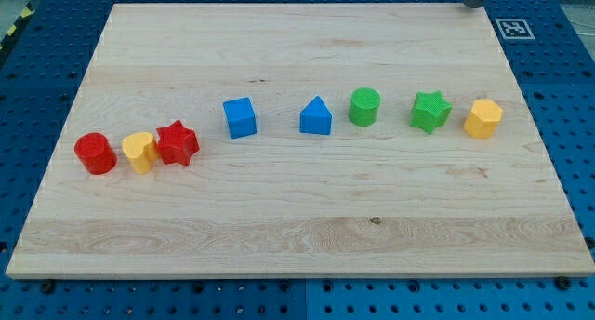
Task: Move your arm above the green circle
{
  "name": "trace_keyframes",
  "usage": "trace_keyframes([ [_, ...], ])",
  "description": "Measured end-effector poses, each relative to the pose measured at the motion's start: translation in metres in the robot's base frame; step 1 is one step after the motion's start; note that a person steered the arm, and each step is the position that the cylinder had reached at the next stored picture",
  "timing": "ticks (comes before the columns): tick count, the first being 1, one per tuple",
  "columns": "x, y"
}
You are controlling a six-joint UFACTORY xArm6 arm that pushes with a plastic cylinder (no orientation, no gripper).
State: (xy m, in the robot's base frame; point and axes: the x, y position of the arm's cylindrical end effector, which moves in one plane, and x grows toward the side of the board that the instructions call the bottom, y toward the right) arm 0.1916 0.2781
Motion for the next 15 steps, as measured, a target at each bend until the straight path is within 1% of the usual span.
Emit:
trace_keyframes([
  [6,0.0,-0.004],
  [9,-0.001,-0.025],
  [13,0.001,-0.027],
  [14,0.016,0.038],
  [15,0.019,0.067],
])
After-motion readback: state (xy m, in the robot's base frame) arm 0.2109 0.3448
